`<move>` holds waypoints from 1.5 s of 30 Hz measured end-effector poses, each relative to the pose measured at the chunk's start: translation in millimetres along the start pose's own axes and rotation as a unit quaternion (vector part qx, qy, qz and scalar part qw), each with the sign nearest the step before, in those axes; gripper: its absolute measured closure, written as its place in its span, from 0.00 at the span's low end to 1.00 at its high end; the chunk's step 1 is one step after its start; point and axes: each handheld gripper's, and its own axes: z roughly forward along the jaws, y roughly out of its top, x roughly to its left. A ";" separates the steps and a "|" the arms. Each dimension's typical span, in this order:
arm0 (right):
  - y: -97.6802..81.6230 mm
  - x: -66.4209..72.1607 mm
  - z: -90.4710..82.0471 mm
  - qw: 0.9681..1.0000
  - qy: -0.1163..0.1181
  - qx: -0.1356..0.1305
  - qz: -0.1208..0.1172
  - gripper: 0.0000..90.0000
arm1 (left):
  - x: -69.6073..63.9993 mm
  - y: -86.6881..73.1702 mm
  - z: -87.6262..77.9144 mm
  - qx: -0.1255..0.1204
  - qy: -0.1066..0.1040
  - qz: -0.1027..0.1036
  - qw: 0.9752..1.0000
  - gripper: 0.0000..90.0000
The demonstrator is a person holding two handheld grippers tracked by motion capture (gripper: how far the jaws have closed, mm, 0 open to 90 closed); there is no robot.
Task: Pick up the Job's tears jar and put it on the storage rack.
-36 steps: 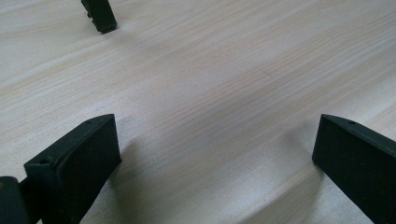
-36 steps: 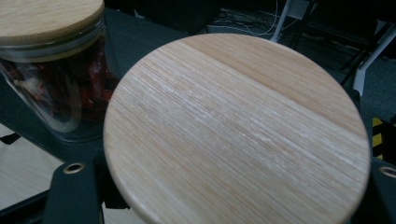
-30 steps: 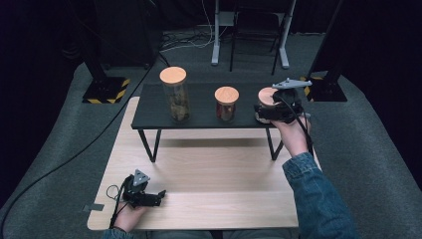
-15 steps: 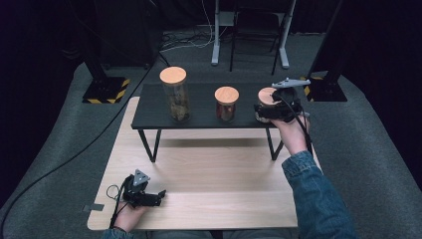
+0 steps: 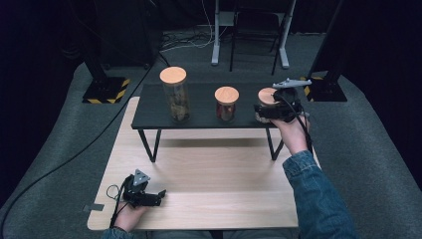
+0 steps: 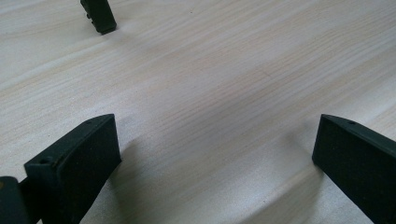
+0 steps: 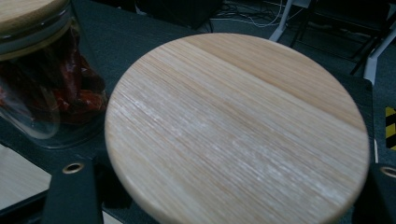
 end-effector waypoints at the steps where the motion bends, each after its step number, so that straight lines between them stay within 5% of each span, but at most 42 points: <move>1: -0.1 -0.3 0.1 1.000 0.002 0.000 0.000 0.27 | -0.1 0.0 0.0 0.000 0.000 -0.001 1.000 0.01; 23: -8.6 -6.5 -32.8 0.999 0.000 -0.039 0.025 0.11 | -0.3 -0.1 -0.1 0.000 0.003 -0.002 1.000 0.01; 45: -38.7 0.0 -58.0 0.998 0.008 -0.052 0.018 0.10 | -0.4 -0.1 -0.1 0.000 0.003 -0.002 1.000 0.01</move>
